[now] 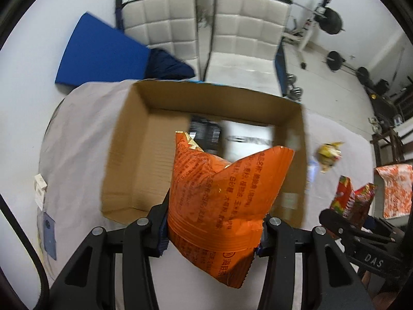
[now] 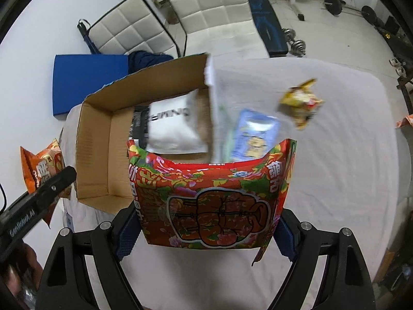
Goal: Organize snacks
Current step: 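Carry the orange pack with the left tool while the right tool carries the candy bag into the box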
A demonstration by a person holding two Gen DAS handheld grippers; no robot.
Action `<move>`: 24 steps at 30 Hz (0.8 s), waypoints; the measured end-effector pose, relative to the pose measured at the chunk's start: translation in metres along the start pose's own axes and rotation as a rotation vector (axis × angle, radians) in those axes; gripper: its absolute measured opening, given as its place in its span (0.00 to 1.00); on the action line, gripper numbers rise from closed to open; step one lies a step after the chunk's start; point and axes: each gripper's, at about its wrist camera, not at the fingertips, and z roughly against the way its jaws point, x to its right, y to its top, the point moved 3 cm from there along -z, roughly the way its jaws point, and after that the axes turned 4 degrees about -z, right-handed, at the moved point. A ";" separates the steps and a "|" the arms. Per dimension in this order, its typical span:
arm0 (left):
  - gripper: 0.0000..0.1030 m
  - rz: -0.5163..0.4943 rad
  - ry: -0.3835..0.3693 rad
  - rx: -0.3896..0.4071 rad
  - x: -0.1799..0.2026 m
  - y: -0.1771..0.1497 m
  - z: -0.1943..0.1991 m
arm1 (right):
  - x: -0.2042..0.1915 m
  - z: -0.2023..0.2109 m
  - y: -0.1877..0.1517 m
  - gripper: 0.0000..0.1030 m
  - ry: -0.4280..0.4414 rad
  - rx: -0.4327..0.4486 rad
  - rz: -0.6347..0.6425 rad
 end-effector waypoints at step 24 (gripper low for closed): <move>0.44 -0.009 -0.077 -0.357 -0.065 0.079 -0.179 | -0.068 -0.163 0.012 0.86 -0.166 -0.214 0.007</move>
